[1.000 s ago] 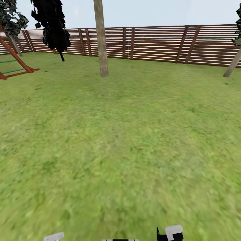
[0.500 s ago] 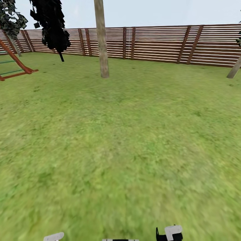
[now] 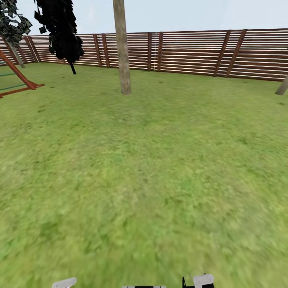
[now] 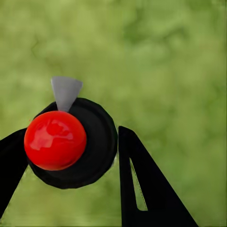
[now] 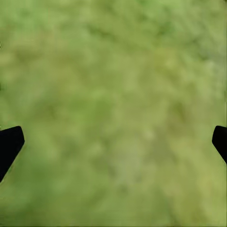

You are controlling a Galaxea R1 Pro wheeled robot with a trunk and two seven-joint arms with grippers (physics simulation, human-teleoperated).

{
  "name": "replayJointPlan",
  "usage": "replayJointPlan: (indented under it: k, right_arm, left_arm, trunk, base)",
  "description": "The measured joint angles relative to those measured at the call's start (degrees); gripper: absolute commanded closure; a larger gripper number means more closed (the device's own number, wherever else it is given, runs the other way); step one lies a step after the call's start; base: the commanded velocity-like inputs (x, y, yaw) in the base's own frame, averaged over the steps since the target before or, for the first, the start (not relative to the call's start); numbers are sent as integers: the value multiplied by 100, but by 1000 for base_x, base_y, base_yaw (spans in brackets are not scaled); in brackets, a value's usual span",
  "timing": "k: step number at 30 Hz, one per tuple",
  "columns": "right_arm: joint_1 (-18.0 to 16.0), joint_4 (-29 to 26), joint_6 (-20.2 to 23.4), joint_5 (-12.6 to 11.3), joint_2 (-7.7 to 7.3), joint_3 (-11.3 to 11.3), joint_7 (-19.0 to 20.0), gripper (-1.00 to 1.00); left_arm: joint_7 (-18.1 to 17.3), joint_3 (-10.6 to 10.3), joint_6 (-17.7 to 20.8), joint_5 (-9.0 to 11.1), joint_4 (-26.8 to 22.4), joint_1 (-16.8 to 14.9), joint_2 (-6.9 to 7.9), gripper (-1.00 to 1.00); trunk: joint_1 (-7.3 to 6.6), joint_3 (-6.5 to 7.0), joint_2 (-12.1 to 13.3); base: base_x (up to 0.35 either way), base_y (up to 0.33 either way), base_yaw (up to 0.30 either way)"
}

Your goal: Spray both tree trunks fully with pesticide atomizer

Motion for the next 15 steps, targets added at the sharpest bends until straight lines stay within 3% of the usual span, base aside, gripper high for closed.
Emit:
replayJointPlan:
  k: [13, 15]
  right_arm:
    - [4, -5, 0, 0, 16, 9, 0, -100]
    - [4, -6, -4, 3, 83, 12, 2, -100]
  left_arm:
    - [0, -1, 0, -1, 0, 0, 0, 100]
    - [0, -1, 0, -1, 0, 0, 0, 100]
  trunk:
    - [0, 0, 0]
    - [0, 0, 0]
  base:
    - [336, 94, 0]
    - [336, 94, 0]
